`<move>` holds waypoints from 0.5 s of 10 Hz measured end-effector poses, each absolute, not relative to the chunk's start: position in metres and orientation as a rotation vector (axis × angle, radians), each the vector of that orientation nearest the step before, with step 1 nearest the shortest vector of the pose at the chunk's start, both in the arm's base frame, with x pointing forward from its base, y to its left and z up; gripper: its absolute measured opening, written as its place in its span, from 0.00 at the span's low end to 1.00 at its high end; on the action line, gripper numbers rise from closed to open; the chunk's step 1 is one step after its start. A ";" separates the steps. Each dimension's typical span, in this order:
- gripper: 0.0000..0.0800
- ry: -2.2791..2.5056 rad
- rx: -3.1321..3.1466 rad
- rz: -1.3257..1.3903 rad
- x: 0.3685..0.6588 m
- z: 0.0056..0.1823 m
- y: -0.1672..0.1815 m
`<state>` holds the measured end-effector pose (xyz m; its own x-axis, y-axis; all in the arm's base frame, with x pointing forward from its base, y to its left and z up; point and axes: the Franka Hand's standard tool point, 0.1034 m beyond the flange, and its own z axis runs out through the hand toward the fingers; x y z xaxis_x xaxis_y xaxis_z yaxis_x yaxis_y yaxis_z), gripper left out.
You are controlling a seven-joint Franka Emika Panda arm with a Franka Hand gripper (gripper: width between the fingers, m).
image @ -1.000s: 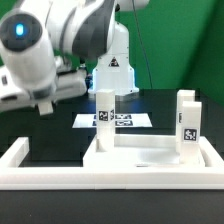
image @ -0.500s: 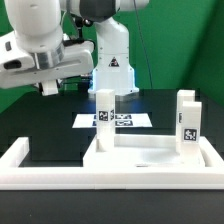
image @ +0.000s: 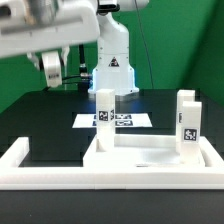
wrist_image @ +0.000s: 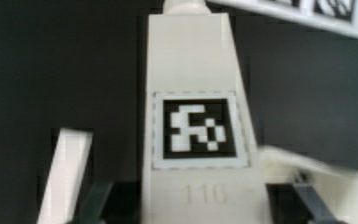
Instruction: Assemble desk
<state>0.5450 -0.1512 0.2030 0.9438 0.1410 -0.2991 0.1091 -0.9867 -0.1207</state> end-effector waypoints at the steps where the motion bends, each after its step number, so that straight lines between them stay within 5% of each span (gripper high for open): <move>1: 0.36 -0.208 -3.000 0.426 0.549 0.217 -0.150; 5: 0.36 -0.105 -3.081 -0.158 0.570 0.195 -0.153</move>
Offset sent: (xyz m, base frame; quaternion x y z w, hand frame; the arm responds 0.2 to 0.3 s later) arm 0.0000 0.0000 0.0000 0.0000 0.1938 0.0000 0.9810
